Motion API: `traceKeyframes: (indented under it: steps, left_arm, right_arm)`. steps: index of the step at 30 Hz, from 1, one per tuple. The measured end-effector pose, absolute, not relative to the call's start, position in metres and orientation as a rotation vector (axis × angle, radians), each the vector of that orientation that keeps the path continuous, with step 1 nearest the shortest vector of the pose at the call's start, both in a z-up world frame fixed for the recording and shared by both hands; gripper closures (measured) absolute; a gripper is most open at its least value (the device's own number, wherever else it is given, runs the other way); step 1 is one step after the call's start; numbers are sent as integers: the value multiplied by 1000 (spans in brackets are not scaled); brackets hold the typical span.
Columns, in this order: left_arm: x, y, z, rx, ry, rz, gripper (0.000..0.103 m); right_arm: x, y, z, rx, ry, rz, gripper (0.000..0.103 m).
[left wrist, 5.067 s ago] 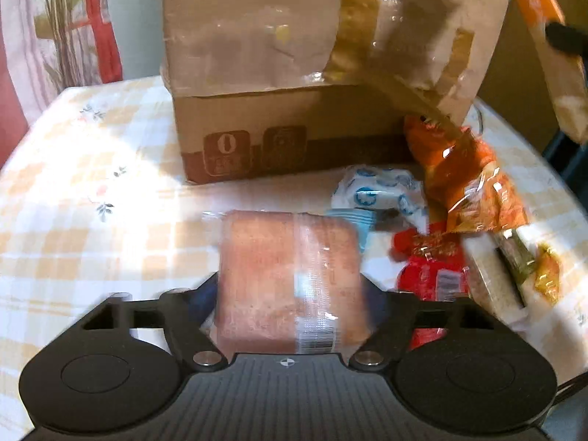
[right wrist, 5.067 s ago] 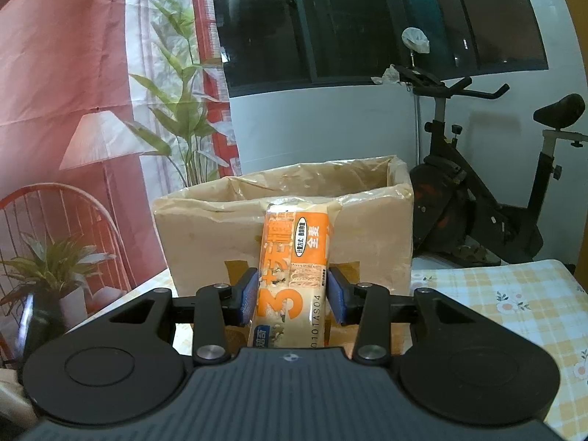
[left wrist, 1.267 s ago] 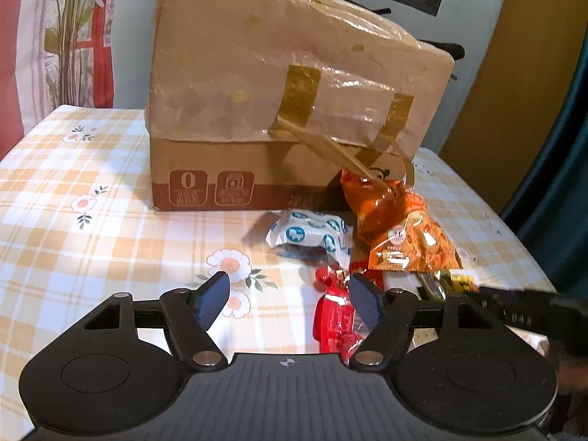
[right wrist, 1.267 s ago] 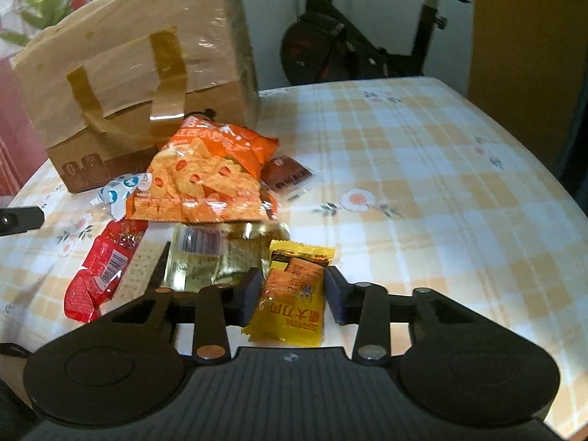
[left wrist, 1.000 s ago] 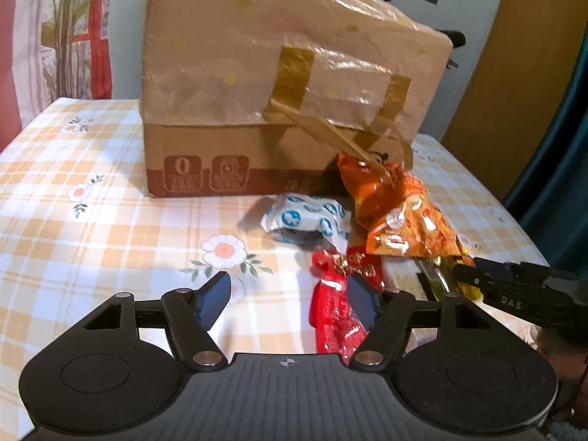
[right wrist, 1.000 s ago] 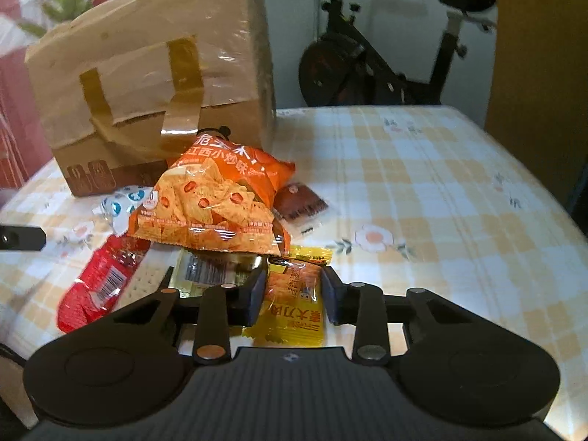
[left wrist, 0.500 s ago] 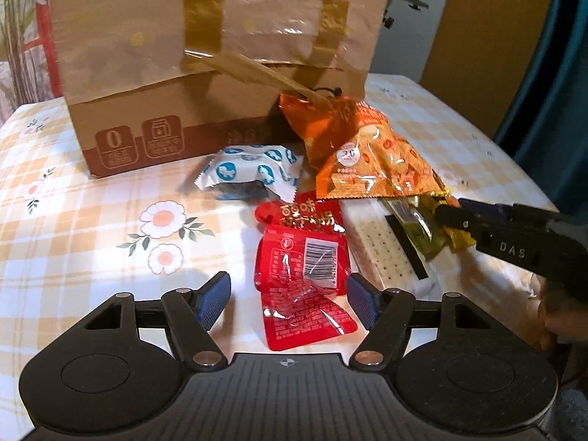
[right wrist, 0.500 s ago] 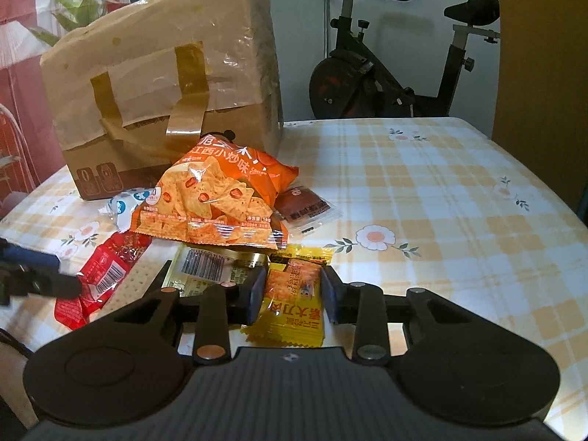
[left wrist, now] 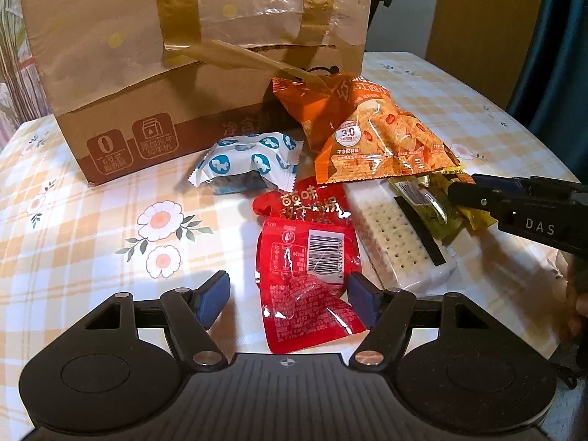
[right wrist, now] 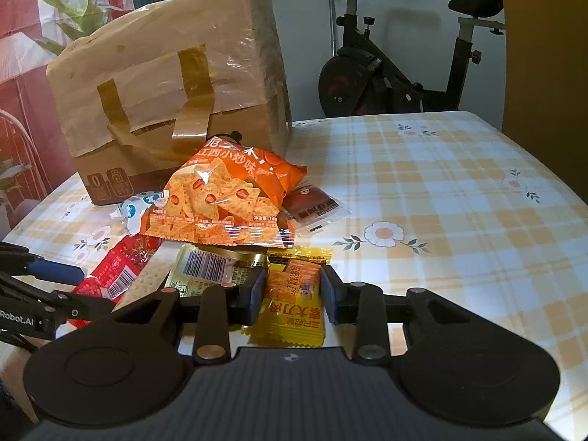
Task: Organize snacks
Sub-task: 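Grasp the red snack pack with the left gripper while the right gripper holds the yellow pack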
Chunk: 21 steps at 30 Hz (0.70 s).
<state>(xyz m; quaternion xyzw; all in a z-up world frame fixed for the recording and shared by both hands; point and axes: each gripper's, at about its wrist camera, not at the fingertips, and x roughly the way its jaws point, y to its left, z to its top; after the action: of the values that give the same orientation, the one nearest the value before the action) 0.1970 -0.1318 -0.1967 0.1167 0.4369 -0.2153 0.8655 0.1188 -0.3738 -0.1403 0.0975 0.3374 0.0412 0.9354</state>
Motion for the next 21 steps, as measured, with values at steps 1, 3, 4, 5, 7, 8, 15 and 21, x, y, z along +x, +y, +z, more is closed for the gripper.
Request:
traceKeyframes:
  steps: [1,3,4,5,7,8,15,21]
  left_arm:
    - [197,-132,-197,244,914,-451,30]
    - [197,-132,-197,246,911,-451,31]
    - [197,-132,-197,247,908,-453,34]
    - [197,-131,-197,245,902,-459,46]
    - [198,-130,-195,242,899,-470,50]
    - [198,-129,-195,238,898,-472,50]
    - [198,-124,-192,208,888,-468,53]
    - [198,-119,-186,190,859,-444,53]
  right_arm:
    - [119,-374,-140,199,690,84,68]
    - [119,-374,-140,198,690,84,68]
    - [119,-374,-140,198,690,84,68]
    - [119,-374,-140,199,690,84,68]
    - [119,-374,-140,197,690,83,68]
    - [119,-374,-140,197,690,83,68]
    - [119,-374,-140,197,690,83,68]
    - [119,-373,-141,195,691,82,68]
